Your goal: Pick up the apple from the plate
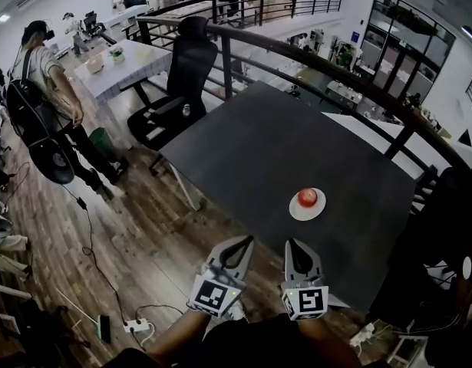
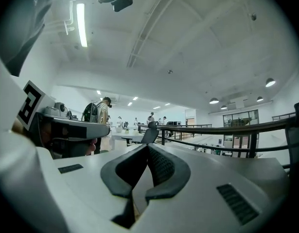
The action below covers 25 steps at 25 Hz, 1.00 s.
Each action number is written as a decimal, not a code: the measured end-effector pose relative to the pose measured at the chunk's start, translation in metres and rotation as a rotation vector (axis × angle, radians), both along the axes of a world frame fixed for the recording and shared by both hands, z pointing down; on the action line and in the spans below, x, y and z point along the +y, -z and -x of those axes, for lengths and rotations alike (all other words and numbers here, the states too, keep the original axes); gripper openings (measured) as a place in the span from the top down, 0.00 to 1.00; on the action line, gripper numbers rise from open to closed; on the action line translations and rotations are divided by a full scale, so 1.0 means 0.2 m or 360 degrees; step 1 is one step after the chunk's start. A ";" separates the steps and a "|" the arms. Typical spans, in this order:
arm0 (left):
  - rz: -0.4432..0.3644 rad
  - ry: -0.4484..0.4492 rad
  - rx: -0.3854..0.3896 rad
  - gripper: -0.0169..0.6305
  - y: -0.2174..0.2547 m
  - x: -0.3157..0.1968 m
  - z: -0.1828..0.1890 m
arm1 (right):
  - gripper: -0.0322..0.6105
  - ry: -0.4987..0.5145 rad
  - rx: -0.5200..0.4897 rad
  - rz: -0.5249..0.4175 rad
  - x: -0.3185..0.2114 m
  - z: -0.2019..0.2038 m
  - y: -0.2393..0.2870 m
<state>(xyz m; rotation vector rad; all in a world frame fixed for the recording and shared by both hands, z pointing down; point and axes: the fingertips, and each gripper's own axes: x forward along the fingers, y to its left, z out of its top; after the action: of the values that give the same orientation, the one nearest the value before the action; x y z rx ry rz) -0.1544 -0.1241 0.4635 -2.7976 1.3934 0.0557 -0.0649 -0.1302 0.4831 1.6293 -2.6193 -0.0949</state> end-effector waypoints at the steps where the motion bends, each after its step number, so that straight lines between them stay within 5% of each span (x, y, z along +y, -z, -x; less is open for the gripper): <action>1: 0.0002 -0.0022 0.0011 0.95 0.00 -0.02 -0.01 | 0.91 -0.0016 0.0014 0.0001 -0.02 -0.01 0.00; 14: 0.0127 -0.0125 0.0003 0.95 -0.13 -0.35 -0.22 | 0.91 -0.0172 -0.0046 0.0059 -0.28 -0.27 -0.08; 25: 0.0235 -0.0108 -0.0047 0.95 -0.27 -0.68 -0.48 | 0.91 -0.0149 -0.0118 0.0150 -0.62 -0.50 -0.22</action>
<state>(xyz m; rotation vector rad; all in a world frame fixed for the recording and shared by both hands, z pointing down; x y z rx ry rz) -0.0574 -0.2608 0.5176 -2.9510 1.3497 -0.0911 0.0350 -0.2545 0.5267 1.7526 -2.5511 0.0938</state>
